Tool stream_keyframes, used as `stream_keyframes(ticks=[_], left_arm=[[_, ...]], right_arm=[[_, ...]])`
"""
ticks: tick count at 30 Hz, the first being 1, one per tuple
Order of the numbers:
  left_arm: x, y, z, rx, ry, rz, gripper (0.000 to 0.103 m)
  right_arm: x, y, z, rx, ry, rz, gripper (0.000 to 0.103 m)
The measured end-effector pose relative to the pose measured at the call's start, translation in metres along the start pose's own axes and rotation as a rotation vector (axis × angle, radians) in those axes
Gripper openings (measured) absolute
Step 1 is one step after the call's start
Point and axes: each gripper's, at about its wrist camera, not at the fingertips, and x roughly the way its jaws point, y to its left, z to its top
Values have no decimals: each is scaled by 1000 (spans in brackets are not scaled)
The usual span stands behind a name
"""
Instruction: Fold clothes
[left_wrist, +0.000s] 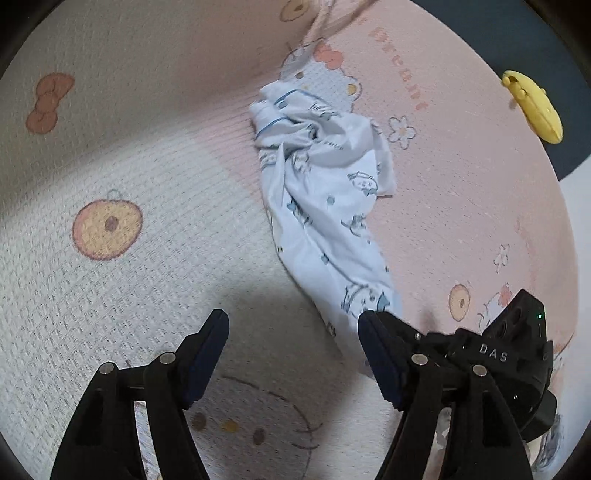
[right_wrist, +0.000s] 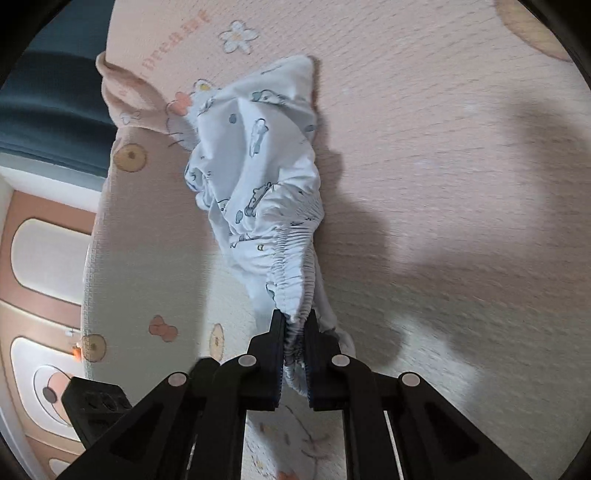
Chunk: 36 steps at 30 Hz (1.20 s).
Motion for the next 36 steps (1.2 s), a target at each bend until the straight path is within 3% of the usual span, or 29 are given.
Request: stream_keyframes(ticks=[11,15,21,31,33,35,36], left_arm=[[9,-3,-3,-52,59,-64,71],[18,-8,-5,-59,85,-56,71],[29,-21,-8,9,69,-5,71],[52,-28,-9,32,71,-14,71],[52,-30,-8,48,57,-21,67],[55,-33,-8,73,55,-19,38],[58,-34,-7,88,61,-12,29]], right_arm=[[-25,-6,-11,80,-18,-112,8],[-29,-9,-10,125,-35,-145,8],[-36,-12,-7,186,-57,-190,8],[-42,-4,14,146,-158,-195,22],[-44,-1,14,127,-159,-187,26],[-43,3,13,103,-155,-190,40],[-40,5,12,94,-145,-194,42]])
